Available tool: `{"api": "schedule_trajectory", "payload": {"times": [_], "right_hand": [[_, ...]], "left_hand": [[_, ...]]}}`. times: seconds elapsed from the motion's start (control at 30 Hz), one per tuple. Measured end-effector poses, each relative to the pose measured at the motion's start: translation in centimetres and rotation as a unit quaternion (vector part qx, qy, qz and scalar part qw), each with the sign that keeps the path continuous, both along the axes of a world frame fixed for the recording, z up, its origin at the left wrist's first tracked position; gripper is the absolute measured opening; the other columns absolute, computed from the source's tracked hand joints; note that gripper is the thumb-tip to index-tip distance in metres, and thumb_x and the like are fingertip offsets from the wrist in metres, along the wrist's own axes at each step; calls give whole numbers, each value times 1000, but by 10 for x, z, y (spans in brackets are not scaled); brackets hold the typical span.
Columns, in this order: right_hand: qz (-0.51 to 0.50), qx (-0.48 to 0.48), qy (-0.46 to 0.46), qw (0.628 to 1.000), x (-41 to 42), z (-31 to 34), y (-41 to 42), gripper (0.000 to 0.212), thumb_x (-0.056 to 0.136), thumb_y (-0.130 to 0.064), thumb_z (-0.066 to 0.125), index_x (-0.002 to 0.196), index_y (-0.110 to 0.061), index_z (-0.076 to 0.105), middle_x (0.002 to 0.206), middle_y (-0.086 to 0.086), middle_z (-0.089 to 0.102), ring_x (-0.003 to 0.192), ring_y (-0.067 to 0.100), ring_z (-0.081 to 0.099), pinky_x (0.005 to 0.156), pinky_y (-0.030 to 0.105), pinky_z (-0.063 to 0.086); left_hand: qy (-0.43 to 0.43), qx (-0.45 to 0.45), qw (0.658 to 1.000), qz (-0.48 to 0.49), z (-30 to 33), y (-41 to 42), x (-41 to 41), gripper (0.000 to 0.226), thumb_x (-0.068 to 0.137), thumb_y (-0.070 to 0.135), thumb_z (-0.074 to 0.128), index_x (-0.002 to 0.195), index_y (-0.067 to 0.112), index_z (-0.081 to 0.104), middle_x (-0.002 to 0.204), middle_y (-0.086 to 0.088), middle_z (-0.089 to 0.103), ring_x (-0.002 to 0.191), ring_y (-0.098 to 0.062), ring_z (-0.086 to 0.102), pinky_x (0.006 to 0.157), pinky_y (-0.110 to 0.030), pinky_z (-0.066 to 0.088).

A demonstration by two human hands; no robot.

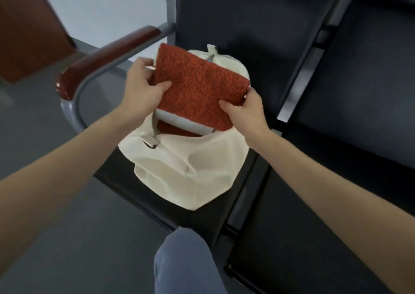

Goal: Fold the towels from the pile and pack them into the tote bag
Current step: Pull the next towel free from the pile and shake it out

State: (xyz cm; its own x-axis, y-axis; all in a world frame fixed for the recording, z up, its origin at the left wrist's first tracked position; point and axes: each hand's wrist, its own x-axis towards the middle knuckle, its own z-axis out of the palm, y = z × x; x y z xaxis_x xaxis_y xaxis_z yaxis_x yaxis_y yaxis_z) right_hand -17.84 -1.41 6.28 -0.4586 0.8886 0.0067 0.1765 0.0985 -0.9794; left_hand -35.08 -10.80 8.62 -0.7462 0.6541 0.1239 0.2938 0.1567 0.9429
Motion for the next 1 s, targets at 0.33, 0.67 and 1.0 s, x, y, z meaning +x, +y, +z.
{"api": "schedule_trajectory", "payload": {"times": [0.33, 0.67, 1.0], "right_hand": [[-3, 180, -164, 970, -64, -43, 24, 70, 92, -8, 58, 146, -12, 13, 136, 17, 29, 95, 16, 48, 82, 26, 43], [215, 434, -463, 742, -59, -75, 49, 47, 87, -9, 51, 134, -11, 45, 141, 14, 41, 132, 33, 33, 105, 42, 35], [313, 309, -459, 772, -48, -51, 52, 36, 96, -8, 37, 129, -1, 49, 134, 17, 48, 126, 31, 42, 104, 38, 35]], "left_hand": [[131, -161, 978, -2, -65, 64, -77, 36, 75, 31, 67, 106, 13, 61, 100, -5, 64, 92, -24, 63, 80, -40, 56], [347, -205, 915, 25, -108, 79, -81, 48, 77, 16, 78, 117, 3, 54, 122, -20, 52, 112, -36, 49, 95, -43, 38], [331, -362, 848, -200, -83, 76, -70, 39, 99, 17, 48, 131, -4, 50, 141, -22, 41, 131, -37, 39, 109, -37, 26]]}}
